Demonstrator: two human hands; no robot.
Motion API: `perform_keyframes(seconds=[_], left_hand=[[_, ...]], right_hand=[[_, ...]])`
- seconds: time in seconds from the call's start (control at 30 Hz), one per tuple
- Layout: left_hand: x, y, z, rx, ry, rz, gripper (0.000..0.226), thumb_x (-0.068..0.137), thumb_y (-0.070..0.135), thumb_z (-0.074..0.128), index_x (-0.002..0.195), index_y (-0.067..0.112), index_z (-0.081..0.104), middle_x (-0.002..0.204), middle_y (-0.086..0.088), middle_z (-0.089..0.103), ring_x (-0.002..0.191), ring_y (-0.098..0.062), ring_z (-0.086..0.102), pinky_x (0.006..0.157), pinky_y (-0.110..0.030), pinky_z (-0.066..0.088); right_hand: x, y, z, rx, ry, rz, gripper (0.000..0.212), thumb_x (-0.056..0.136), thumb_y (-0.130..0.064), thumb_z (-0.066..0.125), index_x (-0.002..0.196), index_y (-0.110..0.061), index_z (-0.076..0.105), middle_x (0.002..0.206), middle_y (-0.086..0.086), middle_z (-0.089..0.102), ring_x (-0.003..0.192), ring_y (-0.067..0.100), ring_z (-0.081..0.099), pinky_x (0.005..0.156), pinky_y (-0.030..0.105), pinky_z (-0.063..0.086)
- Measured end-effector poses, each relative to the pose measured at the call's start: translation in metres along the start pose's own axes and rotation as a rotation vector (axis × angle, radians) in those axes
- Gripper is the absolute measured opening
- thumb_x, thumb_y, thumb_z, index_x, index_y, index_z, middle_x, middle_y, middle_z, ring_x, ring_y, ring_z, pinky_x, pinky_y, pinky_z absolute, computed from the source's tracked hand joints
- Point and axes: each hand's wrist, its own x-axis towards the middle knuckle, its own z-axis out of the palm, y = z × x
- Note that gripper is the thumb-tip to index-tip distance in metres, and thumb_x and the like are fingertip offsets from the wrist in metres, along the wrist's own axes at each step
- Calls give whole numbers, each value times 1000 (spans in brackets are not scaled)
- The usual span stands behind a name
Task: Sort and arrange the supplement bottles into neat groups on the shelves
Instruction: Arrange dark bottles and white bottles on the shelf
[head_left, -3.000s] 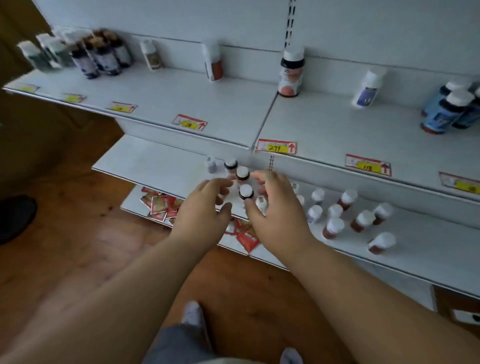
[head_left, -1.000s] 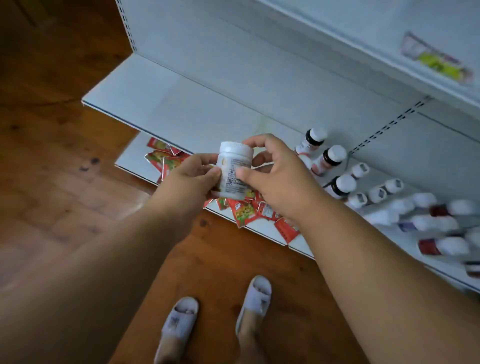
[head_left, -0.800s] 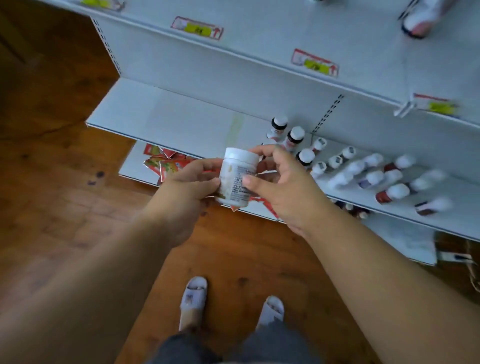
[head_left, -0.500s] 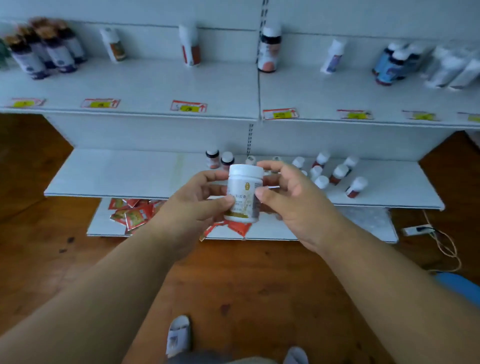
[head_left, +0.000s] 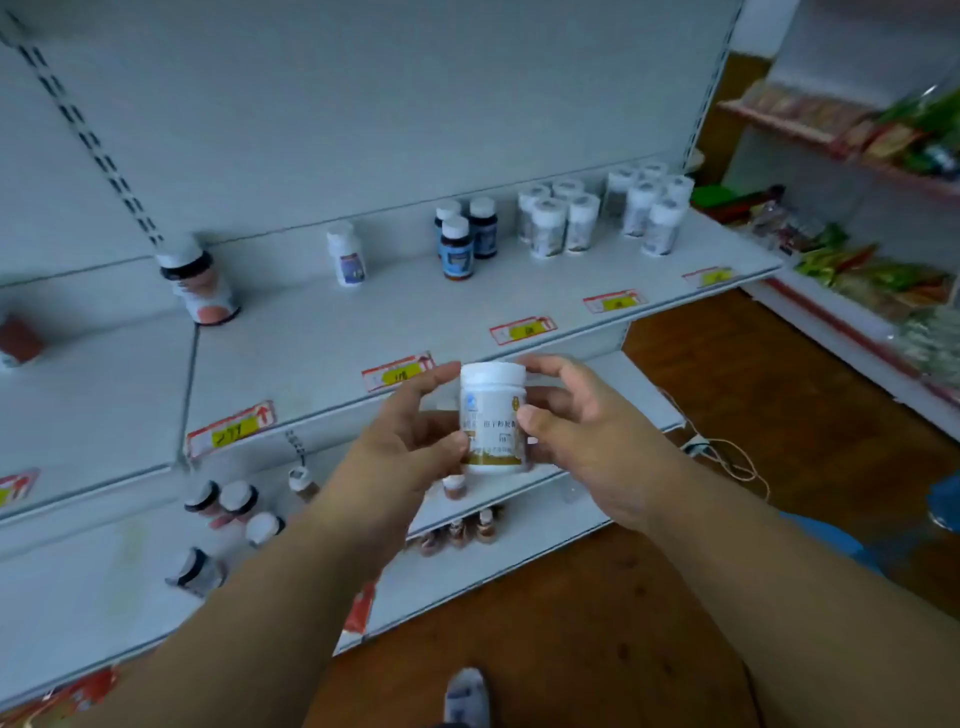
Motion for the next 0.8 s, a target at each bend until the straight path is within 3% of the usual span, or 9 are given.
perform_keyframes(seconds=[0.07,0.17,0.33,0.43,0.5,0.6,0.7,0.8], left_hand=[[46,6,12,49,-34,32,56,95,-7,55,130,36,53,105,-12,74,95,-29,70,76,-32,54],[107,19,38,196,-57,78,59,93,0,62,122,50,53,105,0,74,87,-16,70,63,-26,51],[198,28,88,334,-29,146,58,91,9,67,117,57,47,101,13,72,87,0,69,74,-19,53],[248,24,109,392,50,133,56,91,14,69,118,55,42,103,18,69,81,6,66,61,-14,51],[280,16,118,432,138,131,56,90,18,71,121,54,41,102,18,69,81,6,66,61,-13,49],[319,3,123,528,314,119,51,87,23,74,120,48,44,101,14,69,83,0,68,68,-16,50],[342,1,128,644,449,70,47,87,24,73,123,41,47,98,13,66,85,-1,64,65,-12,42],[356,4,130,693,542,57,45,86,26,73,121,39,49,91,10,64,85,-9,62,70,-21,45]], right_hand=[[26,-8,-23,-163,122,-13,36,97,-12,58,124,-35,54,103,1,66,87,22,70,71,38,62],[56,-21,-61,-301,258,1,33,97,-20,59,125,-36,53,100,-4,64,79,14,69,64,28,60],[121,-35,-133,-411,332,-9,31,92,-27,66,114,-40,49,108,-10,63,94,10,65,82,33,60],[166,-32,-167,-509,292,-40,38,88,-30,71,119,-38,49,106,-18,61,94,2,63,82,22,54],[201,-24,-184,-547,253,-76,43,87,-26,73,123,-31,49,105,-16,62,91,0,62,77,18,51],[253,-18,-199,-660,164,-165,44,86,-30,73,123,-26,50,107,-12,63,89,3,61,76,19,48],[287,-12,-208,-724,88,-239,40,88,-38,70,120,-25,49,106,-10,64,92,7,61,76,23,46],[312,-6,-213,-709,69,-260,36,88,-34,70,116,-29,48,108,-9,65,95,9,62,79,29,50]])
